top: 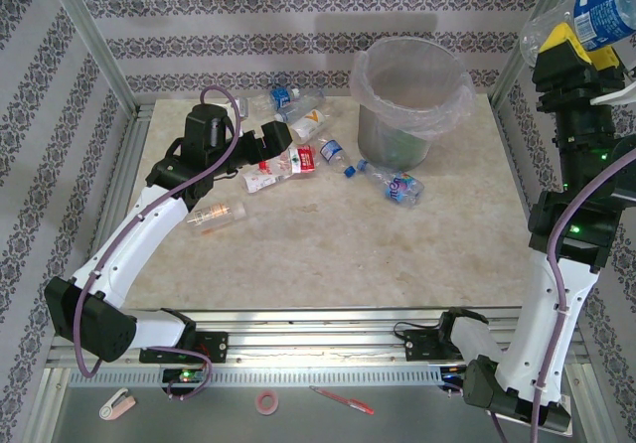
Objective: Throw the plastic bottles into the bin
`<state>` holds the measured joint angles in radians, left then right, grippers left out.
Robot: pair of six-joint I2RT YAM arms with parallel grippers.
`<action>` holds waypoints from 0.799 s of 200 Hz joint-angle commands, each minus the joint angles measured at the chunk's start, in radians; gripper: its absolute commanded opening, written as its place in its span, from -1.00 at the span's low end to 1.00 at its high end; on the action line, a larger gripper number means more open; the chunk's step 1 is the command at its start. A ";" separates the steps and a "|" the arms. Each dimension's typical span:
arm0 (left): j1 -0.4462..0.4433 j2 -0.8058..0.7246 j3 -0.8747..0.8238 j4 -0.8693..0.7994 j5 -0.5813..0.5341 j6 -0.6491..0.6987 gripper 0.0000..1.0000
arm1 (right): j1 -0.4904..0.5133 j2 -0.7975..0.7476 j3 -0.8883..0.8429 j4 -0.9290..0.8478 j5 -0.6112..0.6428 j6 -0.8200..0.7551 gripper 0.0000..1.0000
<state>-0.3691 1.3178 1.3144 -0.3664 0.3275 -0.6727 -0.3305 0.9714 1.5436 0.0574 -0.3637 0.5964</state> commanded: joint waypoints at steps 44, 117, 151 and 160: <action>0.003 -0.013 0.014 0.043 -0.016 0.002 0.99 | 0.011 0.022 0.039 0.039 -0.029 0.010 -0.44; 0.004 -0.016 0.020 0.031 -0.039 0.015 0.99 | 0.068 0.126 0.070 0.027 -0.061 0.004 -0.43; 0.004 -0.031 0.023 0.009 -0.060 0.028 0.99 | 0.186 0.262 0.122 -0.072 -0.033 -0.100 -0.44; 0.004 -0.038 0.022 0.001 -0.070 0.034 0.99 | 0.220 0.317 0.153 -0.132 -0.019 -0.144 -0.43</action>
<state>-0.3691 1.3170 1.3144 -0.3668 0.2924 -0.6716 -0.1837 1.1870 1.6352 0.0284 -0.4000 0.5652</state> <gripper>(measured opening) 0.997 0.418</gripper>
